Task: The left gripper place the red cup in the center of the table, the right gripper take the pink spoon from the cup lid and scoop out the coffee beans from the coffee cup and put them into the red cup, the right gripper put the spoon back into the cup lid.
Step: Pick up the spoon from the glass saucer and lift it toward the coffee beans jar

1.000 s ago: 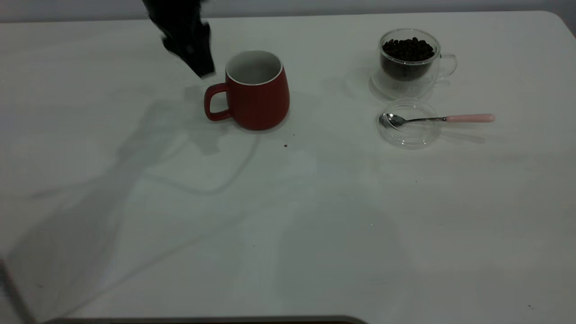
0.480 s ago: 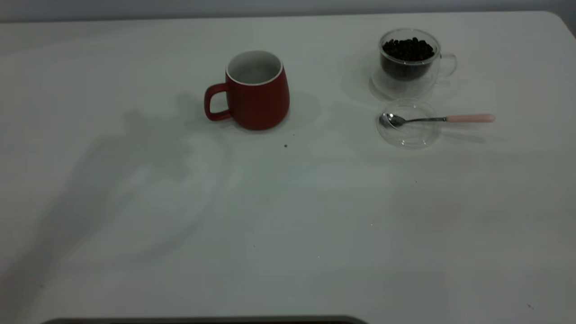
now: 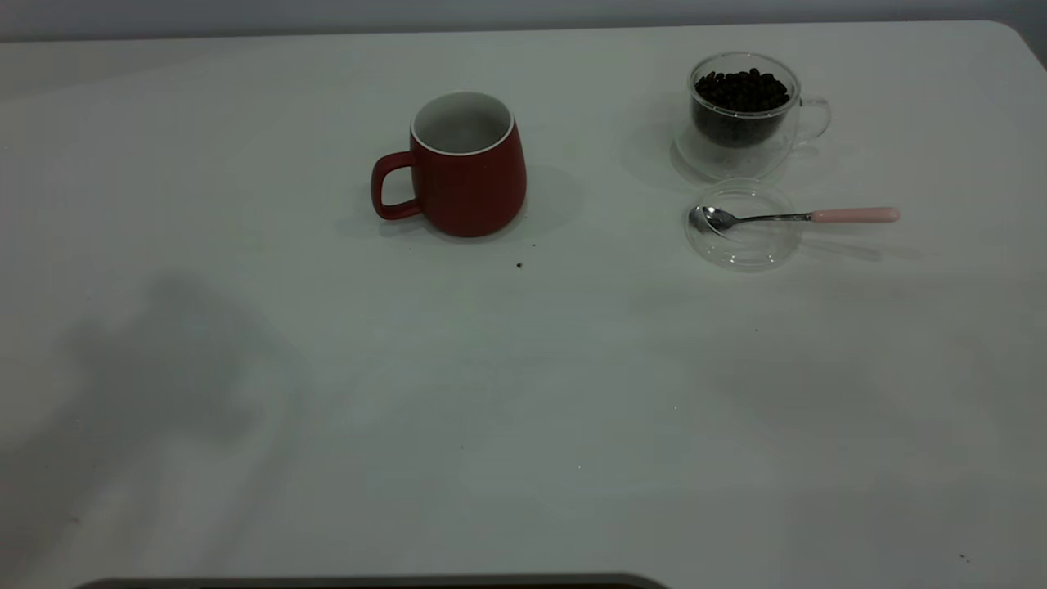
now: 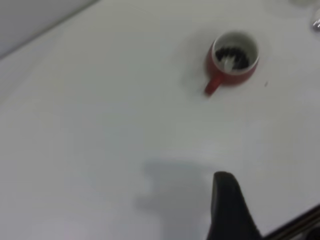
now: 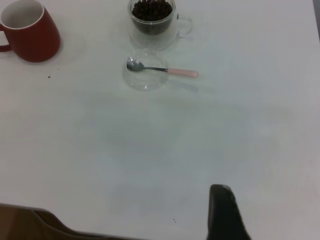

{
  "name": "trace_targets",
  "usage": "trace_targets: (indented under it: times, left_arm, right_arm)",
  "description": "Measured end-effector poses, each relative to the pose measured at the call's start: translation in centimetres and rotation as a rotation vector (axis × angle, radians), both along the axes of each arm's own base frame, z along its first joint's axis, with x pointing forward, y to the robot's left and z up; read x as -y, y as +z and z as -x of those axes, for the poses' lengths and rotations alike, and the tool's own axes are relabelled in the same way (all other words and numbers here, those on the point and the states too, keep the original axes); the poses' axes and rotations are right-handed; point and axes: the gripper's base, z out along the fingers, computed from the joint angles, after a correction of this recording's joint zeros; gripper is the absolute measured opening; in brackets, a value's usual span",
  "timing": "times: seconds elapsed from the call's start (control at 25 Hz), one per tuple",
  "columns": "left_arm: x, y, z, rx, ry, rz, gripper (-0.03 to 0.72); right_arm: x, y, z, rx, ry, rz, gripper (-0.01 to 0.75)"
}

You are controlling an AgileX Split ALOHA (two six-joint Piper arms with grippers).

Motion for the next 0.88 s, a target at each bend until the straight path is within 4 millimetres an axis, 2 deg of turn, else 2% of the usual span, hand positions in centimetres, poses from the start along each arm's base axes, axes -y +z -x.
trace_targets:
  times: [0.2, 0.32, 0.56, 0.64, 0.72, 0.88]
  left_arm:
    - [-1.9, -2.9, 4.4, -0.055, 0.070, -0.036, 0.493]
    - [-2.7, -5.6, 6.8, -0.122, 0.097, -0.044, 0.493]
    - [-4.3, -12.5, 11.7, -0.275, 0.120, -0.087, 0.493]
    - [-4.8, -14.1, 13.3, -0.294, 0.121, -0.096, 0.493]
    - [-5.2, -15.3, 14.8, -0.293, 0.123, -0.094, 0.493]
    - [-6.1, -16.3, 17.6, -0.217, 0.193, -0.016, 0.493]
  right_arm:
    - [0.0, 0.0, 0.0, 0.000, 0.000, 0.000, 0.488]
    - [0.0, 0.0, 0.0, 0.000, 0.000, 0.000, 0.488]
    - [0.0, 0.0, 0.0, 0.000, 0.000, 0.000, 0.488]
    - [0.0, 0.0, 0.0, 0.000, 0.000, 0.000, 0.488]
    - [0.0, 0.0, 0.0, 0.000, 0.000, 0.000, 0.488]
    - [0.0, 0.0, 0.0, 0.000, 0.000, 0.000, 0.488]
